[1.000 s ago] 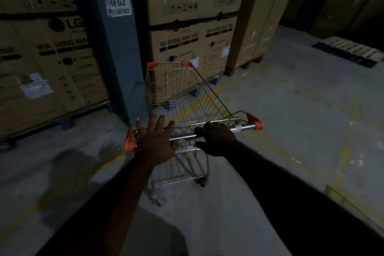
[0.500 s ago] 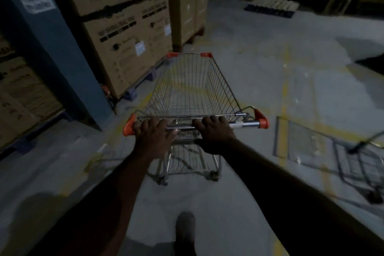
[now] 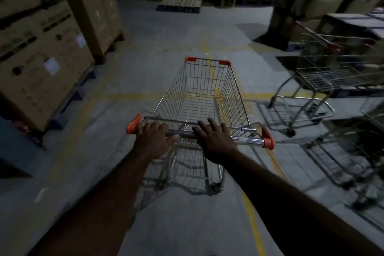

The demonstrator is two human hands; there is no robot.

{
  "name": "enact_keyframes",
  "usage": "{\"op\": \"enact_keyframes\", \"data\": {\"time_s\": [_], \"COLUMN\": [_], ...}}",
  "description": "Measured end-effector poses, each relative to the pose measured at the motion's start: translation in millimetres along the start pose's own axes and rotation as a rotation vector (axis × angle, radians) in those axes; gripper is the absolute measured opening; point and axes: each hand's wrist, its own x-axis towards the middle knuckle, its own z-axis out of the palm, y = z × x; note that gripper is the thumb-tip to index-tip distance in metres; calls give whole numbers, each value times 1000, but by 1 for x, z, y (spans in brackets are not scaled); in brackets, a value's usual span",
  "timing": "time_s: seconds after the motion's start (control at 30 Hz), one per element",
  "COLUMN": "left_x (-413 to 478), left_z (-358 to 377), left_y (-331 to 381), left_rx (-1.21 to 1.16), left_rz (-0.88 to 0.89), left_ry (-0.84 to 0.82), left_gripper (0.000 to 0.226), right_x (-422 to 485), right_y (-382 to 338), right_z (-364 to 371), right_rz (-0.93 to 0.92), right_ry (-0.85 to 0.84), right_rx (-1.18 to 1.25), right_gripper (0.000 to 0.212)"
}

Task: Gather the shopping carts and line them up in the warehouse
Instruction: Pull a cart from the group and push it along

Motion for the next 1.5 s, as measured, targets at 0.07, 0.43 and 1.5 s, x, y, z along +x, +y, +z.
{"op": "enact_keyframes", "data": {"time_s": [0.07, 0.43, 1.5], "left_x": [2, -5, -26], "left_z": [3, 23, 62], "left_y": [14, 90, 370], "left_rx": [2, -32, -65], "left_rz": [68, 377, 1109], "left_ry": [-29, -82, -160], "left_gripper": [60, 61, 80], "right_x": [-19, -121, -342], "right_y": [5, 12, 67], "right_z": [1, 0, -3], "right_rz": [71, 521, 1299], "right_ry": [-1, -72, 231], "right_rx": [-9, 84, 86], "right_gripper": [52, 52, 27]}}
